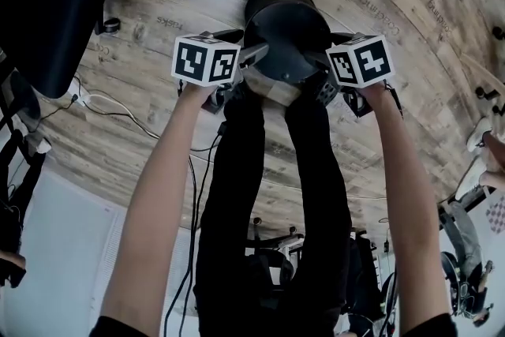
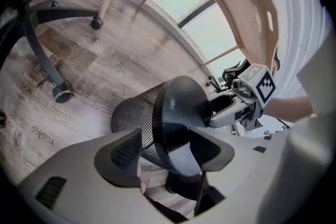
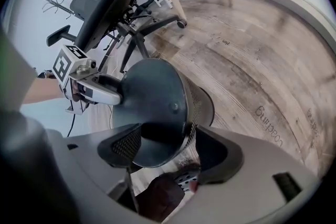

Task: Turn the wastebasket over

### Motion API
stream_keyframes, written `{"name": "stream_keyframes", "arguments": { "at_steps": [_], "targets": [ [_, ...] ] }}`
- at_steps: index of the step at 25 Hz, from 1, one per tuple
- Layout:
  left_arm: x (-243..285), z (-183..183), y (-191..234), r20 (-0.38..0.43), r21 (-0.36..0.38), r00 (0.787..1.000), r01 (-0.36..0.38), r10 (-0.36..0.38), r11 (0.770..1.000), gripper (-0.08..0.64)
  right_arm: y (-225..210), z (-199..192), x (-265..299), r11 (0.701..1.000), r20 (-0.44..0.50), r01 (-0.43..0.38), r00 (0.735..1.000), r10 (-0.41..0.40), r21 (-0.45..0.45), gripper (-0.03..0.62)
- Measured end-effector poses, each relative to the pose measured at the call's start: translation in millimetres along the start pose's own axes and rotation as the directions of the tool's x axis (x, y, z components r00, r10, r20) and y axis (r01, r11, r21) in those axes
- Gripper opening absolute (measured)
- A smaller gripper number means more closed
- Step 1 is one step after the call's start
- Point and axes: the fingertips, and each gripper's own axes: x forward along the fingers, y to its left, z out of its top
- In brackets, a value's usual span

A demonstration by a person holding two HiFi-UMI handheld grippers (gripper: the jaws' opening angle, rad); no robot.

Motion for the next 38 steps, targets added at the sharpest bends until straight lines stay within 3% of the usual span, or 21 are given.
{"name": "stream_keyframes", "arguments": {
  "at_steps": [7,12,19,29,38],
  "targets": [
    [0.0,3.1,1.2,-0.028,0.004,1.000,-0.005,0.005,1.000,0.279,0.7,2.5,1.5,1.000,0.006,-0.012,1.000,0.012,-0.001,0.325],
    [-1.2,-0.2,-5.6,-0.026,0.032,0.999,-0.032,0.033,0.999,0.262,-0.9,-1.2,-4.5,0.999,-0.001,0.036,0.999,-0.036,0.006,0.324],
    [-7.7,19.9,-9.8,0.018,0.132,0.997,-0.073,0.072,0.989,0.256,-1.7,11.7,-13.2,0.998,0.051,0.065,0.997,-0.064,-0.004,0.319],
    [-21.1,53.5,-12.6,0.088,0.255,0.988,-0.144,0.125,0.956,0.242,-8.4,43.0,-36.4,0.987,0.169,0.152,0.976,-0.140,-0.061,0.291],
    [-22.7,39.1,-11.4,0.077,0.245,0.989,-0.139,0.124,0.959,0.250,-0.8,35.8,-34.2,0.987,0.159,0.151,0.977,-0.141,-0.057,0.284]
  ]
}}
